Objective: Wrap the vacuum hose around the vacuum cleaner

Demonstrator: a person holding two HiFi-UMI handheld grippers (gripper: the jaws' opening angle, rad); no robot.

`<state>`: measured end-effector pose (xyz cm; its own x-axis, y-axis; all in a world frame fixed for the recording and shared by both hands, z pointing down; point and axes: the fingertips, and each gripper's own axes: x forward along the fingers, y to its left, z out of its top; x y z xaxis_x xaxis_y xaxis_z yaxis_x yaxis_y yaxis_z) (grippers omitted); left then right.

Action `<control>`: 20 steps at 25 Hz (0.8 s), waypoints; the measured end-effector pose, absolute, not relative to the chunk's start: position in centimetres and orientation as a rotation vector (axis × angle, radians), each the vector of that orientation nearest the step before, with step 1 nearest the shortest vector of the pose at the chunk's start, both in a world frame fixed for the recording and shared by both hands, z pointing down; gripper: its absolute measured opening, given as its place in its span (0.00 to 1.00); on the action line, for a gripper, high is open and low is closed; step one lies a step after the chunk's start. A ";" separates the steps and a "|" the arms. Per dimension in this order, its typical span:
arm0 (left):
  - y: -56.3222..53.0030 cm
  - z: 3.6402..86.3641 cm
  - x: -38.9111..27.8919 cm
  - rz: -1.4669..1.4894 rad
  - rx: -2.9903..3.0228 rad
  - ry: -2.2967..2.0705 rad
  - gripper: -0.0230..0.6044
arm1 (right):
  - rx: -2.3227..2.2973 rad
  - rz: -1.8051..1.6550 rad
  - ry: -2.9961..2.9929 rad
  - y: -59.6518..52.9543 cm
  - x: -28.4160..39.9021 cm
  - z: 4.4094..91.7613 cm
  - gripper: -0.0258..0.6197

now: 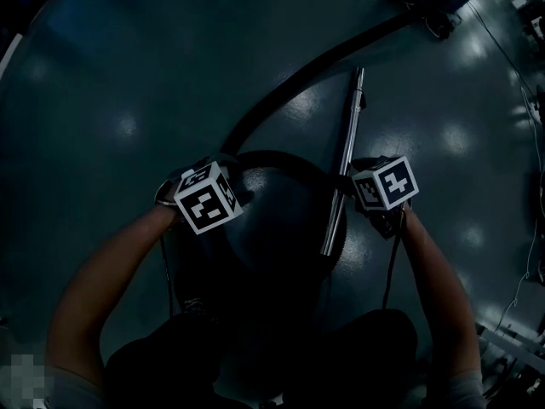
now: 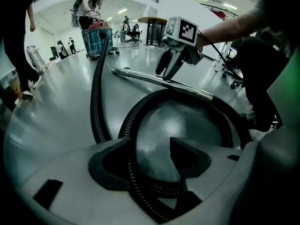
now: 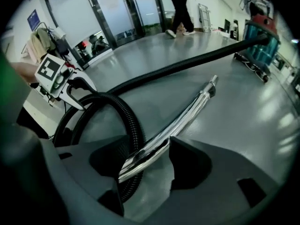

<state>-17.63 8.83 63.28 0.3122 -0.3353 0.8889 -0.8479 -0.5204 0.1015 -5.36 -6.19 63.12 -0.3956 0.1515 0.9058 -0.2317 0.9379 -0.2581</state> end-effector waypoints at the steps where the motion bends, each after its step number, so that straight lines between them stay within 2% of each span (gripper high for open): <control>1: 8.5 63.7 -17.8 1.167 2.003 -1.056 0.46 | 0.099 0.429 -1.949 -6.9 -5.2 63.2 0.42; 6: 7.4 64.7 -17.4 1.184 2.014 -1.128 0.46 | 0.396 0.481 -1.939 -11.5 -3.2 65.3 0.51; 11: 6.8 63.9 -19.0 1.168 1.972 -1.239 0.46 | 0.511 0.681 -1.864 -12.6 -1.6 67.6 0.51; 13: 7.0 64.2 -20.3 1.159 1.923 -1.272 0.46 | 0.492 0.666 -1.865 -12.4 -1.7 67.8 0.46; 20: 8.7 66.0 -20.5 1.093 1.817 -1.249 0.46 | 0.527 0.467 -1.934 -13.6 -1.5 66.8 0.42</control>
<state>-20.50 8.66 66.01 0.1917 -0.3864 0.9022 -0.9455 -0.3193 0.0642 -1.53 -13.59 66.83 -0.3720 -0.1526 0.9156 -0.5536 0.8282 -0.0869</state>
